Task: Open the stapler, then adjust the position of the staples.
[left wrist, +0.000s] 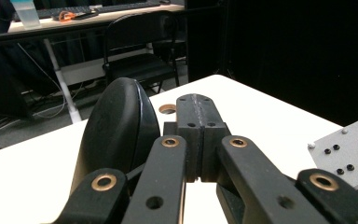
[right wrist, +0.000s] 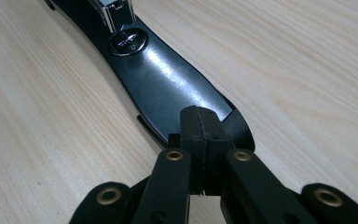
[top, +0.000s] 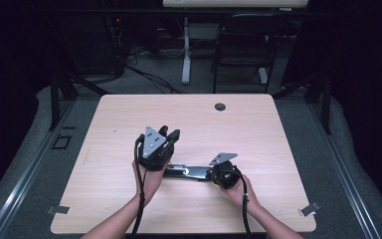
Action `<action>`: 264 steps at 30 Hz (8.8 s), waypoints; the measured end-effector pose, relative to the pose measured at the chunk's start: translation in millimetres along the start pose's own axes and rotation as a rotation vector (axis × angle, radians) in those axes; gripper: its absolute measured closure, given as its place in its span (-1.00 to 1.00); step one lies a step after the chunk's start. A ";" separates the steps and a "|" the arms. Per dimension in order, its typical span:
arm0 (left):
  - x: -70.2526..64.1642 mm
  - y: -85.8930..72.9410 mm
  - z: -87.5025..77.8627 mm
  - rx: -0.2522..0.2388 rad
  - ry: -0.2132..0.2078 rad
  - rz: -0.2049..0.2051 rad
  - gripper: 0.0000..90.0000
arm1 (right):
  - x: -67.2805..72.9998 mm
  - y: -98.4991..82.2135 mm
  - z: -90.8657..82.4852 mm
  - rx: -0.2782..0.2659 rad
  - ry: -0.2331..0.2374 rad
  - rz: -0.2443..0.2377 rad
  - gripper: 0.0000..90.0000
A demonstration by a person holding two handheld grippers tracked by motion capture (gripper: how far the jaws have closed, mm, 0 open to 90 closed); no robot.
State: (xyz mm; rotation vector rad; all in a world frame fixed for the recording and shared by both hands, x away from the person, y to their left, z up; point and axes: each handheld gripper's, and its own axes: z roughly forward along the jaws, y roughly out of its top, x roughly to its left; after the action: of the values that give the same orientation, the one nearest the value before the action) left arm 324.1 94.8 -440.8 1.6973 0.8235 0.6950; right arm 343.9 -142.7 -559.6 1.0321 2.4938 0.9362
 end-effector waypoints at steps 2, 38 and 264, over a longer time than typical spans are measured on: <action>1.7 0.5 -1.4 0.000 0.003 -0.004 1.00 | 0.1 0.1 -0.2 0.003 -0.001 -0.001 1.00; 56.1 -7.1 -36.6 -0.017 0.093 -0.089 1.00 | -0.1 -0.3 -0.3 0.001 -0.002 0.004 1.00; 127.2 -106.6 -54.6 0.658 -0.120 -0.232 -1.00 | -47.3 11.0 -16.2 0.643 0.042 0.103 0.74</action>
State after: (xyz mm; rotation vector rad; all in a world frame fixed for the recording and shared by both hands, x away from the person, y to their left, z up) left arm 337.1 247.9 -524.1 2.1463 1.2259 0.1558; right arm 375.2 -177.8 -539.5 1.3322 2.8688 0.1555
